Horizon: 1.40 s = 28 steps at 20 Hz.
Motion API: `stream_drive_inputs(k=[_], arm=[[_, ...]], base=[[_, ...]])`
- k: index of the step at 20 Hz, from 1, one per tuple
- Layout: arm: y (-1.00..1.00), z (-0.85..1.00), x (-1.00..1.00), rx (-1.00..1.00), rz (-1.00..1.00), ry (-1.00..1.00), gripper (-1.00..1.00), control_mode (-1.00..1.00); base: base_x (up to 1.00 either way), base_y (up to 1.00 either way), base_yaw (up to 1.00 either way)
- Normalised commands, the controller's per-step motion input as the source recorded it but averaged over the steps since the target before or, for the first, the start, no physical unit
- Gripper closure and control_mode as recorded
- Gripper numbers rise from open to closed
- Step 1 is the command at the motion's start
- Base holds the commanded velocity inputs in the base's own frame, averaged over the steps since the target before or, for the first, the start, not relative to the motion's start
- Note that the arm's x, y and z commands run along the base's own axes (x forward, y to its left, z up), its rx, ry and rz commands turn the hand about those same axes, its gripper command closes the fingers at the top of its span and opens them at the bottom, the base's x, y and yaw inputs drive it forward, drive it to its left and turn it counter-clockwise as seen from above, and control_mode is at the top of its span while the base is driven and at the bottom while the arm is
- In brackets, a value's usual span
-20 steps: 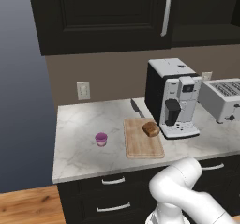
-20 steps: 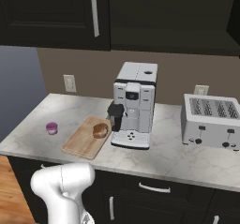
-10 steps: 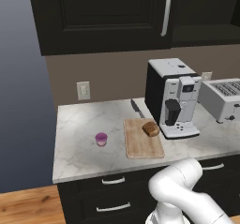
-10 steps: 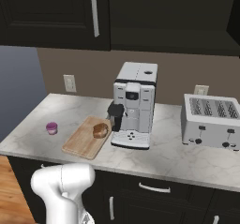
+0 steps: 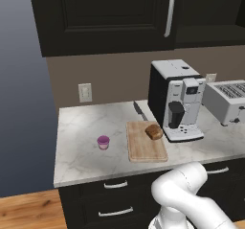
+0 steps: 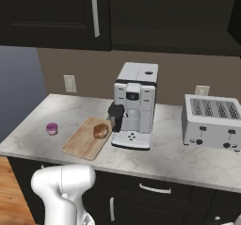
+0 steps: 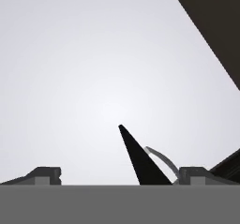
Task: Pick the bread, place it on the cutting board, pick the jam, place it on the counter, and close the cabinet.
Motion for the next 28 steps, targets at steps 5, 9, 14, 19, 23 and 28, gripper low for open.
stream_drive_inputs(k=[5, 9, 14, 19, 23, 28], arm=[[0.0, 0.09, 0.38, 0.0, 0.0, 0.0, -1.0, -1.0], [0.0, 0.09, 0.38, 0.0, 0.0, 0.0, -1.0, -1.0], [0.0, 0.1, 0.33, 0.0, -0.01, 0.0, -1.0, -1.0], [0.0, 0.03, 0.13, 0.0, -0.04, 0.0, -1.0, -1.0], [0.0, 0.0, 0.0, 0.0, -0.06, 0.0, -1.0, -1.0], [-0.01, 0.0, 0.05, 0.0, -0.07, 0.0, -1.0, -1.0]], base=[[0.0, 0.0, 0.0], [0.0, 0.0, 0.0], [0.0, 0.0, 0.0], [0.0, 0.0, 0.0], [0.0, 0.0, 0.0], [0.0, 0.0, 0.0]])
